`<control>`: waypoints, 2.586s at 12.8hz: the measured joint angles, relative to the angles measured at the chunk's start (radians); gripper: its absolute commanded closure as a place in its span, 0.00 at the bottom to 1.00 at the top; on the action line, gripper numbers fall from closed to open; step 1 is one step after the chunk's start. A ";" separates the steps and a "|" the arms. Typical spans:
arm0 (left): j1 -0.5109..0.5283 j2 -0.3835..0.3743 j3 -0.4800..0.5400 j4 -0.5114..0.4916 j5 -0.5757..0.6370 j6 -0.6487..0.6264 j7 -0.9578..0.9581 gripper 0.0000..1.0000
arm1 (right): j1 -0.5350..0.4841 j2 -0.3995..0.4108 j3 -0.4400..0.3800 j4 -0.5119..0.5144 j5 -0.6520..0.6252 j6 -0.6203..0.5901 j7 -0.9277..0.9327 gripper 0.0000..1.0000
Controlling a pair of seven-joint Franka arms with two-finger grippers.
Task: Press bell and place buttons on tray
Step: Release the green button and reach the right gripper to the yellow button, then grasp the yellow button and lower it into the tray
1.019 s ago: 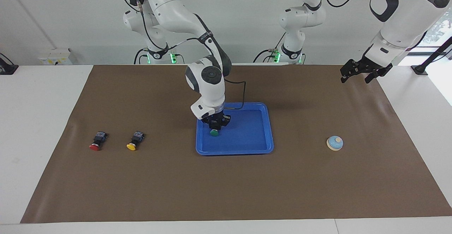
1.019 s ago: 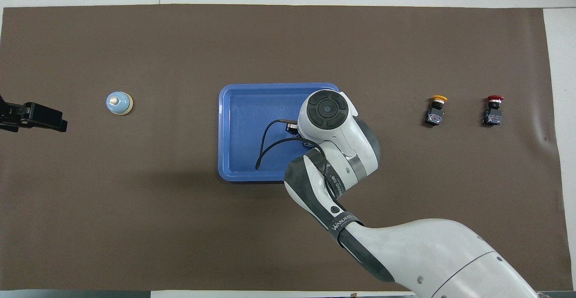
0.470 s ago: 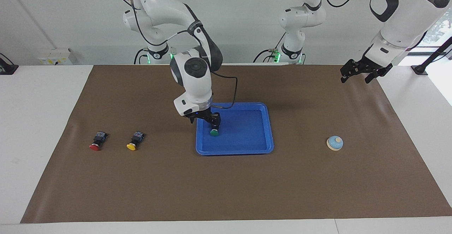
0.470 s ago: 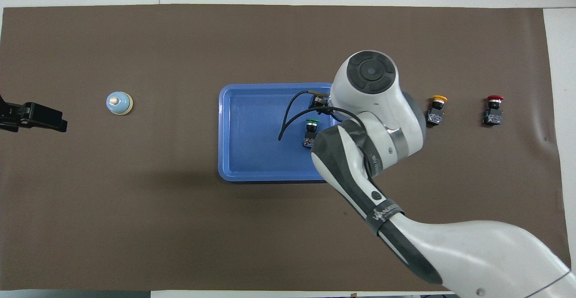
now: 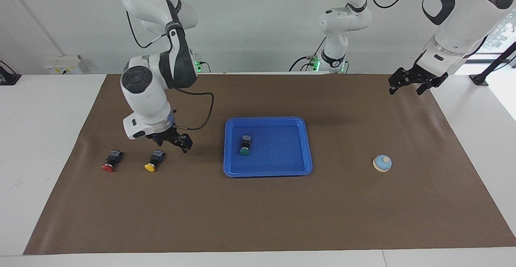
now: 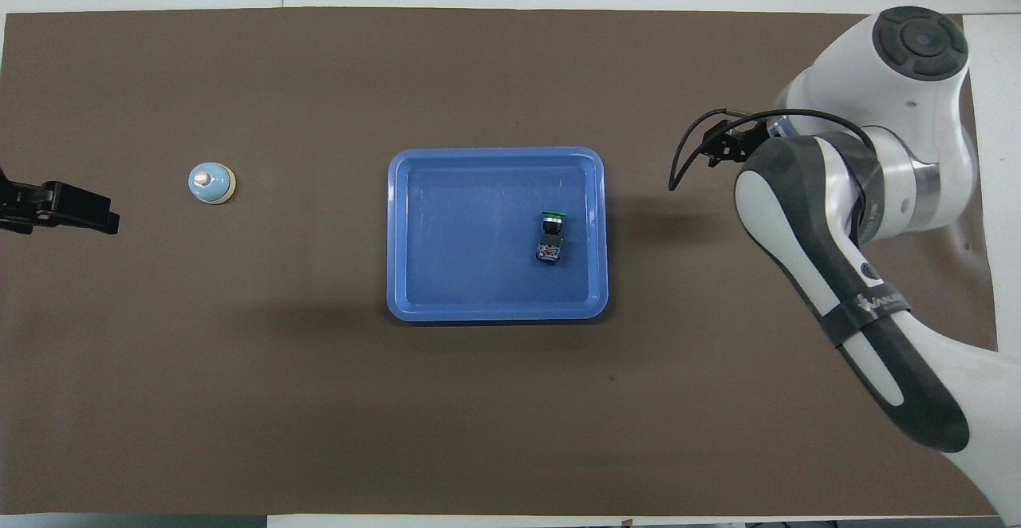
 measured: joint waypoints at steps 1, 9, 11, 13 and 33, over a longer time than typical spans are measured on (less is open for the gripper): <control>0.000 0.000 0.000 0.000 0.000 0.000 0.000 0.00 | -0.036 0.000 0.000 -0.019 0.000 0.013 -0.034 0.00; 0.000 0.000 0.000 0.000 0.000 0.000 0.000 0.00 | -0.116 0.002 0.000 -0.274 -0.001 0.344 -0.095 0.00; 0.000 0.000 0.000 0.000 0.000 0.000 0.000 0.00 | -0.116 0.003 0.001 -0.320 -0.001 0.403 -0.096 0.28; 0.000 0.000 0.000 0.000 0.000 0.000 0.000 0.00 | -0.116 0.003 0.002 -0.339 -0.001 0.420 -0.096 0.82; 0.000 0.000 0.000 0.000 0.000 0.000 0.000 0.00 | 0.413 0.068 0.022 0.139 0.003 -0.075 0.333 1.00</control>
